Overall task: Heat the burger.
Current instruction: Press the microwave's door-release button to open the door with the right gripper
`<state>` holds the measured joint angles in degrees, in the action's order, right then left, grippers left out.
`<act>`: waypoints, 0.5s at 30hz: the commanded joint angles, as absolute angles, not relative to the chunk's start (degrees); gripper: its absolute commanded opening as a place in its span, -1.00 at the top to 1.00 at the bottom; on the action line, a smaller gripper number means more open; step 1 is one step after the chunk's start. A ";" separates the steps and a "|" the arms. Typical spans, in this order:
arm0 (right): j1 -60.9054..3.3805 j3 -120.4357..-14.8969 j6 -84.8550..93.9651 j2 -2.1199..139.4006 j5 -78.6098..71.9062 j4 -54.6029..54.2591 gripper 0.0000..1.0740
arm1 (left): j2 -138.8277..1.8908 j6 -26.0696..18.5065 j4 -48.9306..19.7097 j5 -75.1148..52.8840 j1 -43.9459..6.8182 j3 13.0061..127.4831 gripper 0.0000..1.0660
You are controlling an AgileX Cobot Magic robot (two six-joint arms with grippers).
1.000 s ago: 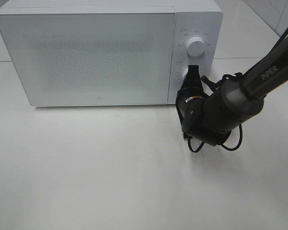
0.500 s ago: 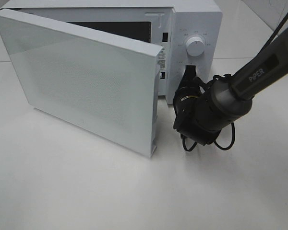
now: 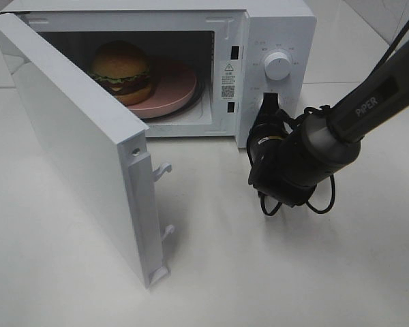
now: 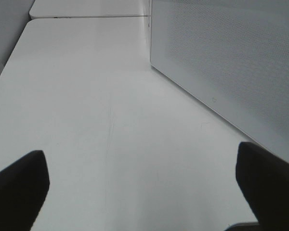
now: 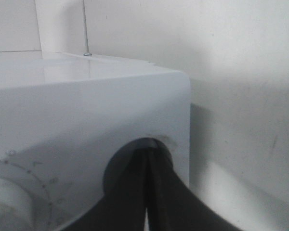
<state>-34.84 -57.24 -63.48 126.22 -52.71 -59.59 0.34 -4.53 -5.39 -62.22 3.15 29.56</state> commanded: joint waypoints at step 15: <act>-34.38 -56.67 -63.31 121.01 -56.84 -50.25 1.00 | 1.15 -4.47 -5.61 -61.48 3.32 29.62 -0.83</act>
<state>-34.78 -55.35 -63.60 123.99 -52.08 -58.44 0.34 -4.53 -5.39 -62.22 3.15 29.56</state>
